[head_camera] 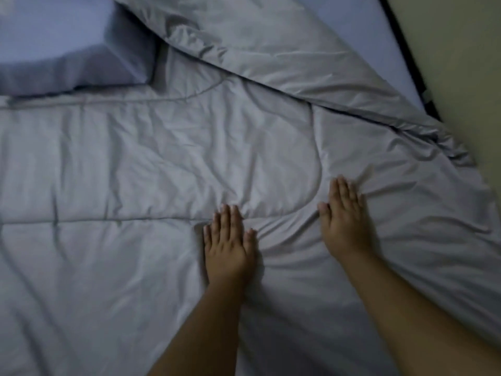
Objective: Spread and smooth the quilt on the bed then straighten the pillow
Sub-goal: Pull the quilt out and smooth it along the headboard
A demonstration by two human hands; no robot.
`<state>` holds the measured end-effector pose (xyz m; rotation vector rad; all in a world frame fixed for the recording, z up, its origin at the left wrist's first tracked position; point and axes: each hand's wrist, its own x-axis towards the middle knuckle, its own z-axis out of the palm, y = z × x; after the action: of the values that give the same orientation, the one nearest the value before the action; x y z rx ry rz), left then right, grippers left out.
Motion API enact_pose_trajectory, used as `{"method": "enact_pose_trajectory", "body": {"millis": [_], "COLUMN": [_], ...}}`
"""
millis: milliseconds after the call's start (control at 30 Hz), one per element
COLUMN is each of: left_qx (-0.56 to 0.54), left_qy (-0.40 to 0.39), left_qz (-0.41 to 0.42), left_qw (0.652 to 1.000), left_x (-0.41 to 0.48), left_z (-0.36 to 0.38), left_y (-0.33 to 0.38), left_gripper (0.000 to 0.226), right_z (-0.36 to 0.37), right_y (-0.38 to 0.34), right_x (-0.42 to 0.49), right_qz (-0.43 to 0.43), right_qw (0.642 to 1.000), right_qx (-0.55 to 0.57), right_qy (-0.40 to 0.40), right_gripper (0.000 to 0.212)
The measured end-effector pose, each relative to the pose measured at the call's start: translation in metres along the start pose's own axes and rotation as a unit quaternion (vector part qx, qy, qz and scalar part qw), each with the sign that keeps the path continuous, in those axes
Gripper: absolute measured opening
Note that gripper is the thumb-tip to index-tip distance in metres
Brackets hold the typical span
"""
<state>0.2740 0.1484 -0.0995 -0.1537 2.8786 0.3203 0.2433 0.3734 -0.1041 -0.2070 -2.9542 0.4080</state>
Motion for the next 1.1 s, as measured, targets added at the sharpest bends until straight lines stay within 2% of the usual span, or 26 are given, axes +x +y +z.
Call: {"method": "enact_pose_trajectory", "body": {"millis": [200, 367, 500, 633, 733, 800, 933, 1000, 1033, 1100], "left_qx": [0.016, -0.01, -0.022, 0.017, 0.04, 0.047, 0.034, 0.022, 0.019, 0.011], "left_qy": [0.015, -0.024, -0.041, -0.012, -0.009, -0.023, -0.067, -0.09, -0.104, -0.138], "left_qz": [-0.041, -0.044, -0.054, -0.054, -0.065, -0.063, -0.067, -0.067, -0.063, -0.053], "left_qw": [0.999, 0.999, 0.997, 0.998, 0.997, 0.997, 0.995, 0.993, 0.992, 0.989], "left_x": [0.027, 0.04, 0.042, 0.02, -0.005, -0.022, -0.048, -0.056, -0.058, -0.061], "left_z": [-0.026, -0.046, -0.083, -0.148, -0.204, -0.239, -0.302, -0.33, -0.343, -0.363], "left_y": [-0.097, -0.13, -0.131, -0.128, -0.13, -0.134, -0.156, -0.173, -0.184, -0.208], "left_gripper": [0.074, 0.069, 0.065, 0.07, 0.055, 0.047, 0.046, 0.049, 0.05, 0.05], "right_z": [0.03, 0.022, 0.0, -0.058, -0.105, -0.136, -0.188, -0.209, -0.216, -0.223], "right_y": [-0.066, -0.131, -0.184, -0.235, -0.268, -0.289, -0.333, -0.36, -0.379, -0.419], "right_x": [0.001, 0.004, 0.013, 0.017, 0.012, 0.008, 0.002, 0.0, 0.0, 0.0], "right_qz": [-0.02, -0.035, -0.135, -0.218, -0.252, -0.277, -0.314, -0.317, -0.312, -0.292], "right_qw": [0.999, 0.993, 0.98, 0.967, 0.962, 0.957, 0.943, 0.934, 0.927, 0.898], "right_qx": [-0.035, 0.018, 0.044, 0.013, 0.006, -0.007, -0.048, -0.076, -0.073, -0.086], "right_qy": [-0.027, -0.112, -0.141, -0.134, -0.108, -0.089, -0.1, -0.149, -0.193, -0.317], "right_gripper": [0.056, 0.068, 0.06, 0.05, 0.044, 0.042, 0.031, 0.018, 0.018, 0.037]}}
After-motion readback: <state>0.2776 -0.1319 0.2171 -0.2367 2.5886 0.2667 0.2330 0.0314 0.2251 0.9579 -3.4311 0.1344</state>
